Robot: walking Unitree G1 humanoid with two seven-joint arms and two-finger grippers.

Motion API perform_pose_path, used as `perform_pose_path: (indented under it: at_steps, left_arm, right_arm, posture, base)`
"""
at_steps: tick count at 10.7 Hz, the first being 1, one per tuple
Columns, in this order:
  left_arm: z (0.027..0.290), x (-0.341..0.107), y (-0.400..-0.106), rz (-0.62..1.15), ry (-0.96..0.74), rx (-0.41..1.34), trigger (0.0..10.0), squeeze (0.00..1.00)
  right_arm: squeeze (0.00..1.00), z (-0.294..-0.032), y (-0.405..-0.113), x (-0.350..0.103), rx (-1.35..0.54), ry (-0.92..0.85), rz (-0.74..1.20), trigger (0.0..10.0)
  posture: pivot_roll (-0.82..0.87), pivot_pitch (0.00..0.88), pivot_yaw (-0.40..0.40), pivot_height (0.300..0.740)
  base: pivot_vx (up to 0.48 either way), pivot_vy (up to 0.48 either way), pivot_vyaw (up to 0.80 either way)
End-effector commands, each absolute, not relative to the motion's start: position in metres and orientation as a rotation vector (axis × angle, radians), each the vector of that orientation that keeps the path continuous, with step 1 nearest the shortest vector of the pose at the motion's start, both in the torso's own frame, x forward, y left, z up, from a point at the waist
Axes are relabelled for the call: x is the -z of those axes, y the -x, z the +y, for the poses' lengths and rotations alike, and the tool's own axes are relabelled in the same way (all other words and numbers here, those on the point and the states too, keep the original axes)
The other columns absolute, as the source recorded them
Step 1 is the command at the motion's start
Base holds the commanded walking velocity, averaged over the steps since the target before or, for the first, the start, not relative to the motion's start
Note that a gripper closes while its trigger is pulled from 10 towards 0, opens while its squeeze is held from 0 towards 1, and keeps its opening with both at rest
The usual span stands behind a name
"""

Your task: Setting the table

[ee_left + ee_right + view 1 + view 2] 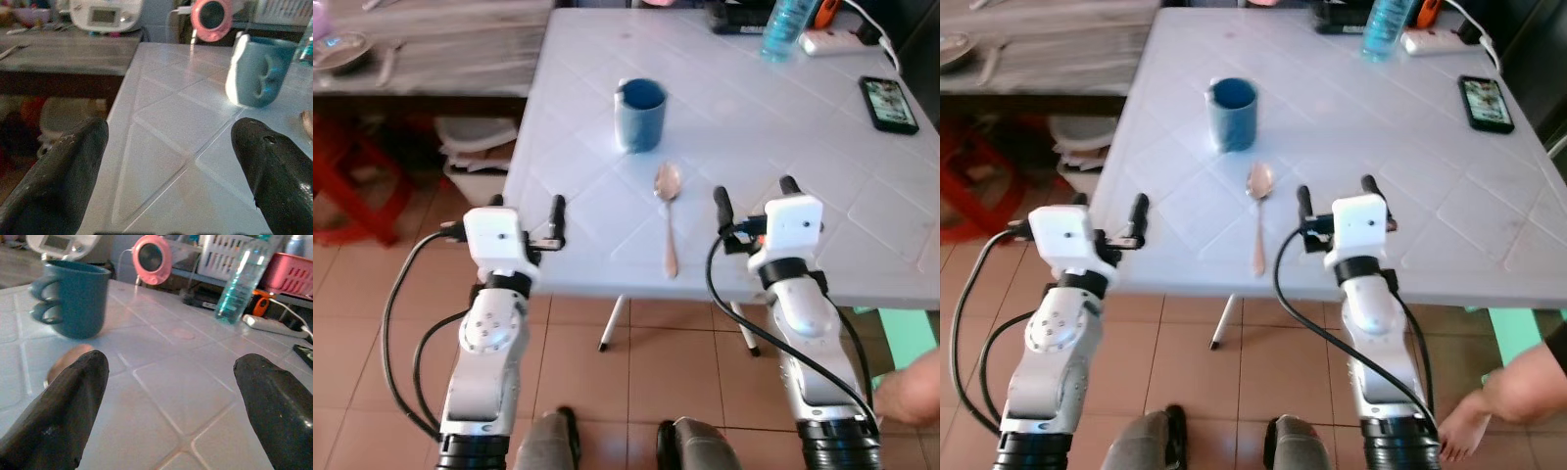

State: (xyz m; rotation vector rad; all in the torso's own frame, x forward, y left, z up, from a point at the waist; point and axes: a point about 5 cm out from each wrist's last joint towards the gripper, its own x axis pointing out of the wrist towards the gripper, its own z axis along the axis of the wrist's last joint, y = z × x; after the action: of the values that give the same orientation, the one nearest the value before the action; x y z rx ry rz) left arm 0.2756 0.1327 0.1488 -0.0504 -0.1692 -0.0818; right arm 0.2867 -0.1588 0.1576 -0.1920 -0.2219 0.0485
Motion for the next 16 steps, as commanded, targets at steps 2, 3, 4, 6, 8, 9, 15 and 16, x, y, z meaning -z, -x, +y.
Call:
perform_pose_path:
  at_steps: [2,3,4,6,8,9,15,16]
  left_arm:
    - [0.136,-0.149,-0.272,-0.161,0.044,0.067,10.0,0.0]
    - [0.134,-0.146,-0.268,-0.149,0.044,0.077,10.0,0.0]
    - [0.132,-0.143,-0.263,-0.138,0.041,0.09,10.0,0.0]
    - [0.137,-0.144,-0.264,-0.132,0.034,0.082,10.0,0.0]
    - [0.139,-0.145,-0.261,-0.125,0.022,0.085,10.0,0.0]
    - [0.139,-0.145,-0.26,-0.123,0.021,0.085,10.0,0.0]
    - [0.138,-0.148,-0.261,-0.118,0.036,0.084,10.0,0.0]
    - [0.138,-0.148,-0.261,-0.117,0.038,0.087,10.0,0.0]
  right_arm:
    - [0.0,-0.157,-0.288,-0.161,-0.054,0.179,-0.232,10.0]
    - [0.0,-0.159,-0.288,-0.159,-0.042,0.158,-0.222,10.0]
    - [0.0,-0.163,-0.291,-0.155,-0.02,0.172,-0.192,10.0]
    - [0.0,-0.174,-0.299,-0.147,0.053,0.107,-0.108,10.0]
    - [0.0,-0.166,-0.31,-0.149,0.007,0.068,-0.088,10.0]
    - [0.0,-0.163,-0.313,-0.153,0.004,0.067,-0.098,10.0]
    - [0.0,-0.133,-0.314,-0.141,-0.131,0.002,0.06,10.0]
    - [0.0,-0.13,-0.313,-0.139,-0.15,0.005,0.086,10.0]
  posture:
    - [-0.04,0.218,0.009,0.74]
    - [-0.04,0.22,0.01,0.74]
    - [-0.03,0.224,0.01,0.74]
    - [-0.02,0.245,0.013,0.74]
    - [-0.02,0.264,0.02,0.74]
    - [-0.02,0.265,0.021,0.74]
    - [-0.01,0.267,0.01,0.74]
    - [-0.01,0.267,0.01,0.74]
  base:
    - [0.0,0.0,0.4]
    - [0.0,0.0,0.0]
    - [0.0,0.0,0.0]
    - [0.0,0.0,0.0]
    - [0.0,0.0,0.0]
    - [0.0,0.0,0.0]
    - [0.0,0.0,0.0]
    - [0.0,0.0,0.0]
